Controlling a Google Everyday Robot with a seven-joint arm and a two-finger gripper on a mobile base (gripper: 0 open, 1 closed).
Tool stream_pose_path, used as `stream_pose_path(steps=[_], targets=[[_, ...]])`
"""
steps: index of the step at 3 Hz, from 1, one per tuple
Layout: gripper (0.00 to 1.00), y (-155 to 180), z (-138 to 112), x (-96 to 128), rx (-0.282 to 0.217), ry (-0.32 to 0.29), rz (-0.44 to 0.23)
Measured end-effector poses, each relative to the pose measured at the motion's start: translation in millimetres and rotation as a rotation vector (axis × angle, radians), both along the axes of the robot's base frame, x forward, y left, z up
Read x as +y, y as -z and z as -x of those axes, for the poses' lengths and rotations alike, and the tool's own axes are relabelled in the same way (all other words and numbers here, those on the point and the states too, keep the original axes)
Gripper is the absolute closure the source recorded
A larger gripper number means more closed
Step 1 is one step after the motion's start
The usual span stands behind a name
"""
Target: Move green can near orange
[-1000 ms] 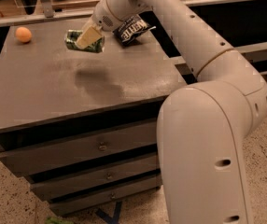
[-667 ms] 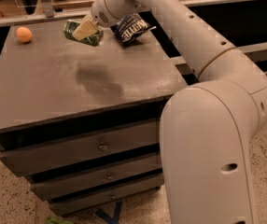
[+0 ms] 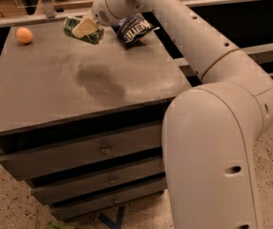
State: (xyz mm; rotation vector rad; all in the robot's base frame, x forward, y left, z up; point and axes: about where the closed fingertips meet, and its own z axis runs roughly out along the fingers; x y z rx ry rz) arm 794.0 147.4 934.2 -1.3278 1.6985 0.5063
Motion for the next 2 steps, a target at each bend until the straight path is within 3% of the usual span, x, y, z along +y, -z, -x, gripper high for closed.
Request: stream_pose_path(steps=[2], targets=[[1.00,-9.5,-16.1,18.5,-0.044,0.051,0.071]])
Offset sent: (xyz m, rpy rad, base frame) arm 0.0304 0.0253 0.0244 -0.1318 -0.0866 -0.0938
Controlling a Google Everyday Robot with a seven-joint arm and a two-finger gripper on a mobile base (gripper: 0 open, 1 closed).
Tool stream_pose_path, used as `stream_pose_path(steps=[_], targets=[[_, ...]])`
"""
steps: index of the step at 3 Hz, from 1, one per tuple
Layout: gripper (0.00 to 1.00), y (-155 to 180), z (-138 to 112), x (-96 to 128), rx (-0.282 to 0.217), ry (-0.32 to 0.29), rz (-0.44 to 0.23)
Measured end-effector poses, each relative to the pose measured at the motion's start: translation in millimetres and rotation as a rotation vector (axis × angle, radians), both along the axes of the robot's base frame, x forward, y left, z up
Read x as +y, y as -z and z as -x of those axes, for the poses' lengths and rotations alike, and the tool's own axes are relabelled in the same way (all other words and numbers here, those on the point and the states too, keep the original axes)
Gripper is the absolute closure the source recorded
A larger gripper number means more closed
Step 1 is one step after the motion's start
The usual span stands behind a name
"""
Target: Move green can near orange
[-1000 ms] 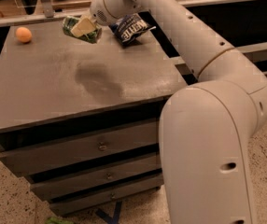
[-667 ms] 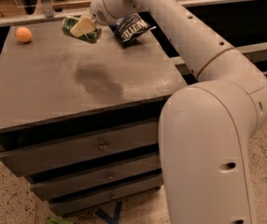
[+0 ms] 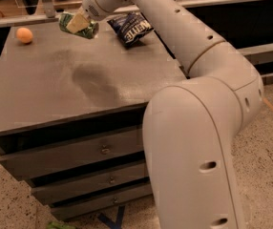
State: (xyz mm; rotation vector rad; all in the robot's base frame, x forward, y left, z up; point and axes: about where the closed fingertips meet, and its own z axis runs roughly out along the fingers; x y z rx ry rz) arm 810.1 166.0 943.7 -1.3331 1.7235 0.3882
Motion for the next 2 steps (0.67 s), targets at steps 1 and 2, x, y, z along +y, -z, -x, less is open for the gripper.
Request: stream_pose_path(steps=[1,2], targets=[[1.00,5.0,-12.1,9.5,-0.023,0.016,0.048],[1.00,11.9,-27.1,24.5,-0.038,0.031,0.060]])
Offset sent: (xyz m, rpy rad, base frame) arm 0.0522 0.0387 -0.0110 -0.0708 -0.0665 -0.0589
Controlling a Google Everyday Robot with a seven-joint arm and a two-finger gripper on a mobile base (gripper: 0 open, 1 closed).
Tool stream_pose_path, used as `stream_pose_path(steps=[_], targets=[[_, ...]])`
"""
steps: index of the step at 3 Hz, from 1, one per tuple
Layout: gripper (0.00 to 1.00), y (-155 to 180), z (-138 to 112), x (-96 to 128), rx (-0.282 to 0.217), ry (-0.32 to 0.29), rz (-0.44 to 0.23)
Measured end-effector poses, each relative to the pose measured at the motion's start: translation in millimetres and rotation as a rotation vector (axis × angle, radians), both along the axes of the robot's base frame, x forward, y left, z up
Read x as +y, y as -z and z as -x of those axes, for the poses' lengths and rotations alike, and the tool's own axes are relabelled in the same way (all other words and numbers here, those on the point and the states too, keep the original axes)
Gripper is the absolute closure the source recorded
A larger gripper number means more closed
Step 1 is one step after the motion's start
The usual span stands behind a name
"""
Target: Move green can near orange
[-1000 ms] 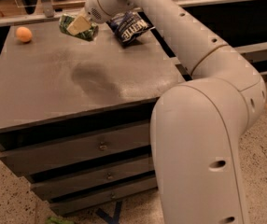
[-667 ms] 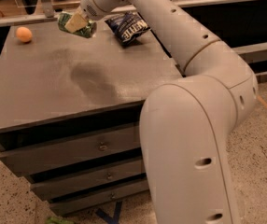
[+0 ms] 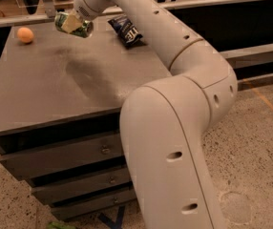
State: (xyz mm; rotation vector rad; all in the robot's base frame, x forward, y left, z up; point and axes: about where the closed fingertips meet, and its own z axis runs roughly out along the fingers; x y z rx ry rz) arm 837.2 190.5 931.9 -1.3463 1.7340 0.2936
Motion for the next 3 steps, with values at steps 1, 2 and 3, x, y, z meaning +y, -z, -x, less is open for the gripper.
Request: stream_pose_path(steps=[1,2,3], targets=[[1.00,3.9,-13.8,24.7,-0.059,-0.006,0.005],[1.00,11.4,-23.0,45.9,-0.096,-0.021,0.020],[1.00,22.4,-27.4,61.2,-0.109,-0.051,0.032]])
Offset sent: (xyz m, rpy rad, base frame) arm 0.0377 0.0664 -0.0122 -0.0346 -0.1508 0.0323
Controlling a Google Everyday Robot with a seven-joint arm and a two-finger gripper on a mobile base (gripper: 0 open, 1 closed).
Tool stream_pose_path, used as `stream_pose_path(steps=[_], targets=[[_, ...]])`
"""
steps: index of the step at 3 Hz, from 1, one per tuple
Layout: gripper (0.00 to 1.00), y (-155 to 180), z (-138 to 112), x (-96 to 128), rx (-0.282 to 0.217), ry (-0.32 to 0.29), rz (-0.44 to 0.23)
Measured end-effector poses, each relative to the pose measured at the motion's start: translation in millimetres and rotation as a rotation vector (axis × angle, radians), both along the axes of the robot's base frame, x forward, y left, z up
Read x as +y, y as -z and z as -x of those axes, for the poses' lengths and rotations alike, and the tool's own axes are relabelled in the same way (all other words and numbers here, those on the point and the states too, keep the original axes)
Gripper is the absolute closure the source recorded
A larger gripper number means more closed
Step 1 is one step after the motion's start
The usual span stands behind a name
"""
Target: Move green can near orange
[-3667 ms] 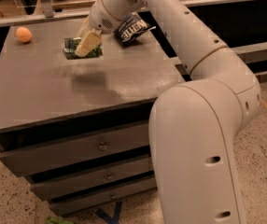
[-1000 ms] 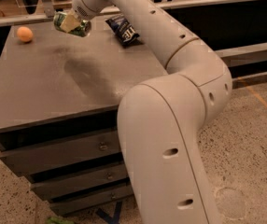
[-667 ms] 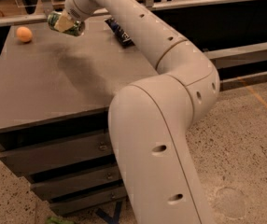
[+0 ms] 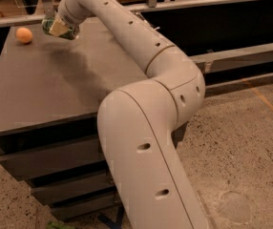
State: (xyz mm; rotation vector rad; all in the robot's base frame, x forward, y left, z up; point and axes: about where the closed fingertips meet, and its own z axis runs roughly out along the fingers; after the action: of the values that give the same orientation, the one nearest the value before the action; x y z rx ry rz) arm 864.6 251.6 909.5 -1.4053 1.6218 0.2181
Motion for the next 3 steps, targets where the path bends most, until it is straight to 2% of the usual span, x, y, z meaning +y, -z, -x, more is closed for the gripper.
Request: stream_pose_path(steps=[2,3], targets=[[1.00,19.5,-1.1,24.2,-0.014,-0.097,0.007],[1.00,25.5,-0.8,33.4,-0.012,-0.127,0.009]])
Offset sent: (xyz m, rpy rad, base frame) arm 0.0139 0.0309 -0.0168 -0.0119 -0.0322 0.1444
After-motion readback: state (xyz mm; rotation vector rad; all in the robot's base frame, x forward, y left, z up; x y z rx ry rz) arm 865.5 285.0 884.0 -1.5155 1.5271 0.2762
